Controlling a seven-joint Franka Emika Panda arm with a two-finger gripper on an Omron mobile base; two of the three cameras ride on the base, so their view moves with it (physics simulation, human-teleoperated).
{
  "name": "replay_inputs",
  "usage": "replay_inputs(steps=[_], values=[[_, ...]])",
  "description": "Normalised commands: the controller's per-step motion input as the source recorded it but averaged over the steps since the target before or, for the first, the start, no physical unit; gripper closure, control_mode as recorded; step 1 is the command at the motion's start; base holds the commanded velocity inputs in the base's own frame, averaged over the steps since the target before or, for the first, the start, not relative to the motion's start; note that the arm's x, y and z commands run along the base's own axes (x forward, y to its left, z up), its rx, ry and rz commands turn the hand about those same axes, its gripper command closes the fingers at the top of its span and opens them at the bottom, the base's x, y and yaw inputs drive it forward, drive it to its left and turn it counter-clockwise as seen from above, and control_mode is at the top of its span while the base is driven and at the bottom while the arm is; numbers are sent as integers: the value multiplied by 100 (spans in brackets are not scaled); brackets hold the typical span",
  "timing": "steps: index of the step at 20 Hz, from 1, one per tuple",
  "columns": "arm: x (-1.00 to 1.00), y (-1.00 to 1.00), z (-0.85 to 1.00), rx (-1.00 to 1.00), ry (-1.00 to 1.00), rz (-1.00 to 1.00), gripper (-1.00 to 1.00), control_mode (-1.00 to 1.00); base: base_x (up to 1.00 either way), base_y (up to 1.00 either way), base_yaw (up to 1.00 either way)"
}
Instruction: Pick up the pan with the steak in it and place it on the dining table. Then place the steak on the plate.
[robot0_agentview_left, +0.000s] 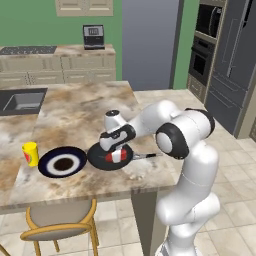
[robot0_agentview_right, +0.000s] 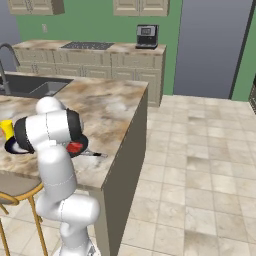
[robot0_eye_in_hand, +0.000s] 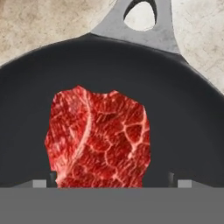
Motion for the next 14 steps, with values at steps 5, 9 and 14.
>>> replay_inputs(steps=[5,9,14], values=[[0,1,-30,-1,1,0,-100,-100,0,0,0],[6,2,-18,0,0,-2,-100,-100,0,0,0],[-3,0,-37,-4,5,-3,100,-100,0,0,0]])
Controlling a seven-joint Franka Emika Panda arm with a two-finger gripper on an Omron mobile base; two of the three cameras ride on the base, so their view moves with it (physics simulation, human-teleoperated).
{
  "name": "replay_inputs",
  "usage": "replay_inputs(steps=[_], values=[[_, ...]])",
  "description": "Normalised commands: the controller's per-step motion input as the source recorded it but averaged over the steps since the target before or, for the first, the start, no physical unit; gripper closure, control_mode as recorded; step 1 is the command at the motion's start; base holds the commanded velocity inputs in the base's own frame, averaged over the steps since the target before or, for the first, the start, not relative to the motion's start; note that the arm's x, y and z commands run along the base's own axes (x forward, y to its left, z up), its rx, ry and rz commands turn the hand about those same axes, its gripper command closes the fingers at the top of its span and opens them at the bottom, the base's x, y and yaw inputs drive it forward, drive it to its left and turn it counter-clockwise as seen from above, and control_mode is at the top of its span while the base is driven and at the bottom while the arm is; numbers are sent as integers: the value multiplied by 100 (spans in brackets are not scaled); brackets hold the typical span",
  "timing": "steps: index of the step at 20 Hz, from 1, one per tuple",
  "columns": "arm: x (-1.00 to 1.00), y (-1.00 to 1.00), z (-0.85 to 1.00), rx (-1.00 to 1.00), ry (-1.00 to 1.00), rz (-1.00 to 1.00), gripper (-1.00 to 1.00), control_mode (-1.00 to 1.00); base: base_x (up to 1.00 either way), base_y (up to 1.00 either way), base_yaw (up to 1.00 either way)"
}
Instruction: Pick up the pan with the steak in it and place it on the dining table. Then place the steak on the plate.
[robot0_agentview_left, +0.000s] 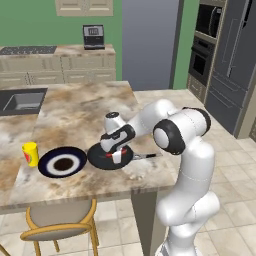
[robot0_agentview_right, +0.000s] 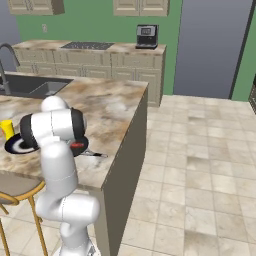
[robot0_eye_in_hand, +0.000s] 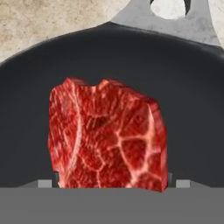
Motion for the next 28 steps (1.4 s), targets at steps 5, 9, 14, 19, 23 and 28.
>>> replay_inputs(steps=[5,9,14,19,23,28], values=[[0,0,-8,-1,1,-1,100,-100,0,0,0],[-5,0,23,0,-3,-1,100,-100,0,0,0],[-48,0,47,2,-9,0,100,-100,0,0,0],[-46,38,52,4,-14,1,100,-100,0,0,0],[-11,93,29,0,-12,0,100,-100,0,0,0],[-6,96,15,0,-8,0,100,-100,0,0,0]])
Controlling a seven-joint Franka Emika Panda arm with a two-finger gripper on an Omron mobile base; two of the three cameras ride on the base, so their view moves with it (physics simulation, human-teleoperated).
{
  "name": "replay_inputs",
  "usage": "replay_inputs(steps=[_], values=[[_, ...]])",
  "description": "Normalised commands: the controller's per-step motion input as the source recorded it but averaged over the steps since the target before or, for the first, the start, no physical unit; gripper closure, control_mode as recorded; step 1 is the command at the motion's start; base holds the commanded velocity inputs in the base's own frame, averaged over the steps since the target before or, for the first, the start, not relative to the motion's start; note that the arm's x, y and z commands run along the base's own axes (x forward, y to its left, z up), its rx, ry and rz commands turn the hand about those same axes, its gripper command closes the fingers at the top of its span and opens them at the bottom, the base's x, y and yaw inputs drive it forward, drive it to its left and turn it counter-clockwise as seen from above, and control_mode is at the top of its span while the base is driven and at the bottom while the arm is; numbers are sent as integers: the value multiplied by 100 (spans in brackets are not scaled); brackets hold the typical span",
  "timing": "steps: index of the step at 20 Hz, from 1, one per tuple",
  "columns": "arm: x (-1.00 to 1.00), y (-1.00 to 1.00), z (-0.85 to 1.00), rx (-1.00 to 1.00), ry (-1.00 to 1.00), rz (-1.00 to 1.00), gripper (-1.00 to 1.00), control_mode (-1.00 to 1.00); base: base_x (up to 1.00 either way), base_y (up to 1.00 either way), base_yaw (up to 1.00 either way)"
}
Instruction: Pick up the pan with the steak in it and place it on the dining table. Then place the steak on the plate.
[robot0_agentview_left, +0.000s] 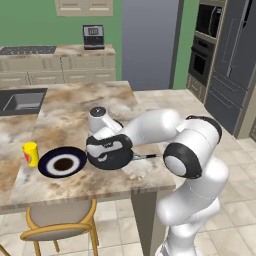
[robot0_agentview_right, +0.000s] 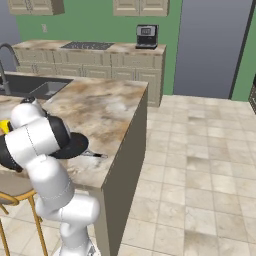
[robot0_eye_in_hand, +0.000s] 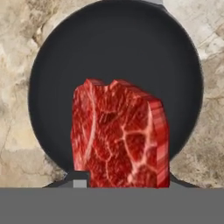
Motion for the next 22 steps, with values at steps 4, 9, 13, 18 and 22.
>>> replay_inputs(steps=[4,9,13,18,22], values=[[0,90,4,0,-7,0,100,-100,0,0,0],[-8,63,0,0,-6,1,100,-100,0,0,0],[-7,2,-1,1,-3,0,100,-100,0,0,0],[-17,28,-9,5,-6,0,100,-100,0,0,0],[2,54,-6,3,-4,0,100,-100,0,0,0]])
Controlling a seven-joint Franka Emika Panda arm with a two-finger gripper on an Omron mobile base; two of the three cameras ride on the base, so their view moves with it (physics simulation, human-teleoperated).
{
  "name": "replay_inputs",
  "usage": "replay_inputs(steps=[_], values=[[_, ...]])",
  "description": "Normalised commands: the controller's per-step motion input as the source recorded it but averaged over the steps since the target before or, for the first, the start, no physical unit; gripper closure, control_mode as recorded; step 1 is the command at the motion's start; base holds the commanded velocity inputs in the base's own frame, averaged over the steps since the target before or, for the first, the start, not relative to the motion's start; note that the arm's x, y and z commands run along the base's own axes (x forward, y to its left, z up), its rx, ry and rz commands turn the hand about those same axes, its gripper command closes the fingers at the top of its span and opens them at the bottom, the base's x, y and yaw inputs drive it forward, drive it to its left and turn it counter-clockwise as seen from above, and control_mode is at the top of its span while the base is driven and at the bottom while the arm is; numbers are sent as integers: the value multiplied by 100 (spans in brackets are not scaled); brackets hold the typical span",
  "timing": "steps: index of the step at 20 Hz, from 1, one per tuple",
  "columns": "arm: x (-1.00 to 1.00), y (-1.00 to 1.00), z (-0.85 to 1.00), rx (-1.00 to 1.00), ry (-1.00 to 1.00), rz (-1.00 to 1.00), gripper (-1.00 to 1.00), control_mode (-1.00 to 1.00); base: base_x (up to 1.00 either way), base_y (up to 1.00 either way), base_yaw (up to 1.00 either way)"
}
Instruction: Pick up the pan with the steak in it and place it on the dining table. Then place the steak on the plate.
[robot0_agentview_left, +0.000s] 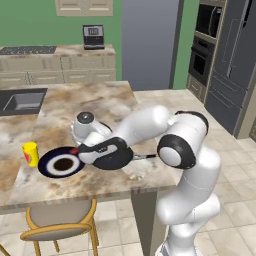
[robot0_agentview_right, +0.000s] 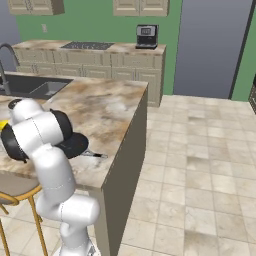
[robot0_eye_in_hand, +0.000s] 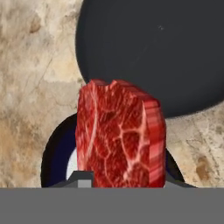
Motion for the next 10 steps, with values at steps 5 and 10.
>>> replay_inputs(steps=[5,10], values=[[2,61,-11,1,-1,0,100,-100,0,0,0],[0,61,-17,0,-1,0,100,-100,0,0,0]])
